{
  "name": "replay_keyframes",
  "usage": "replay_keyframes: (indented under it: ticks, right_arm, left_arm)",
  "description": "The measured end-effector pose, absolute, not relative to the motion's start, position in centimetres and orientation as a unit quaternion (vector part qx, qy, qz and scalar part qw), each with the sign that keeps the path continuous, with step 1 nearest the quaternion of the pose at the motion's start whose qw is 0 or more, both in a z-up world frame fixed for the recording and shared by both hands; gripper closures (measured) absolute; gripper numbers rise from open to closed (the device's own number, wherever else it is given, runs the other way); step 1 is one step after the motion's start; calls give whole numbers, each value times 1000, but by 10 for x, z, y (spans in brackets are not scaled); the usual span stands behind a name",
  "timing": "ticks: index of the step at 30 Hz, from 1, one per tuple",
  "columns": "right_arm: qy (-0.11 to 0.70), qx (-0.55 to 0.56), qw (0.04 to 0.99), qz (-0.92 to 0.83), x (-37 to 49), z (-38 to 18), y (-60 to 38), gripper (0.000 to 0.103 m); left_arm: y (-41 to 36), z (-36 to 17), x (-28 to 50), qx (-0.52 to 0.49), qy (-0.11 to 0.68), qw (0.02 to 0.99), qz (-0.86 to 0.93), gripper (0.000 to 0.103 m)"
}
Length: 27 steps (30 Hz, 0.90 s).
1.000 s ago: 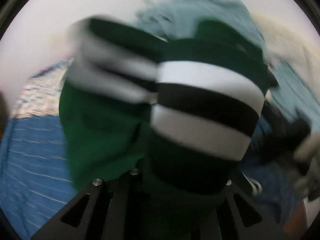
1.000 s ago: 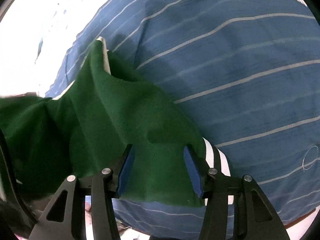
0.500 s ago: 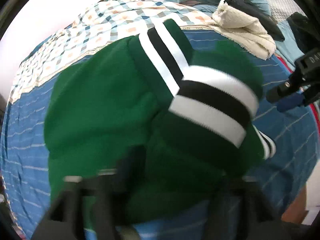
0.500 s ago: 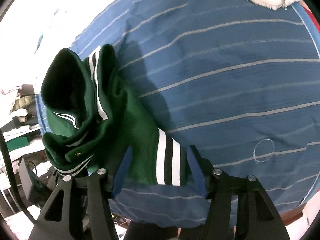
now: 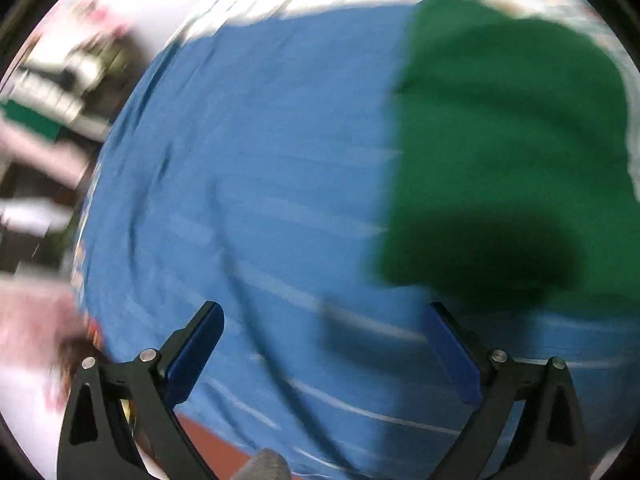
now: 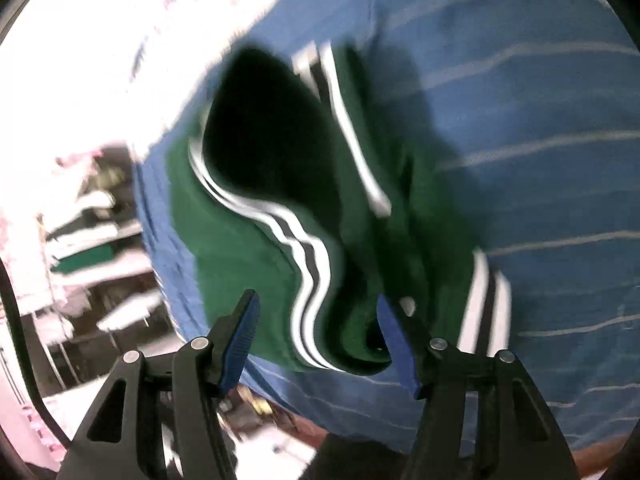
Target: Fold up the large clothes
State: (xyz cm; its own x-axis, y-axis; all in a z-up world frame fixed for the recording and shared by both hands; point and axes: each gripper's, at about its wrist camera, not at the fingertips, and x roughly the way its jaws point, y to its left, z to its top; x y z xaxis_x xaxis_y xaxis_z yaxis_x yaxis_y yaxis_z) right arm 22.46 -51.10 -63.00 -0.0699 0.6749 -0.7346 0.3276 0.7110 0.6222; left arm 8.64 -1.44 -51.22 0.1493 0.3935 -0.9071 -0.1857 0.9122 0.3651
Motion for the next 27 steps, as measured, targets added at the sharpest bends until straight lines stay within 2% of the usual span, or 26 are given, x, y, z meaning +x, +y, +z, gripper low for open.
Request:
replay_keyframes:
  ticks: [1,3,4,6,7,11,16,18,20,21,22,27]
  right_arm:
    - [729,330,582,146,224,-638,-502,48]
    - [741,304,579,149,219,-646,-488,74]
    - [739,296,586,148,218,-644,-486,78]
    - [725,277,618,126,213,-625,-492,100]
    - [716,284,629,110,209,-615,-500,101]
    - [707,288,643,70,195,-596,-520,101]
    - [766,254,586,77,198,-646,-495,100]
    - [763,270,582,85,210,-637,-498,91]
    - [740,289,601,87,215,-620,-508,69]
    - [720,301,619,87,218,-604,-516,54]
    - [698,317,635,97,223,-590,-522,50]
    - [627,371,670,144,275,-578,-525,50]
  left_arm:
    - [-1,-526,87,76,632,741,215,2]
    - [17,-551,89,63,647,722,237,2]
    - [21,-560,92,56,653,716,239,1]
    - [28,-581,96,27,670,705,231,0]
    - [32,-585,96,11,671,705,229,0]
    - [46,-594,97,-64,649,727,214,0]
    - [51,-591,102,-80,667,717,186,0]
    - [48,-580,105,-63,670,714,192,0]
    - [40,-556,106,-13,654,726,213,0]
    - [36,-544,107,1,644,733,220,0]
    - [34,-533,110,5,633,741,225,0]
    - [18,-481,148,-1,575,781,245,0]
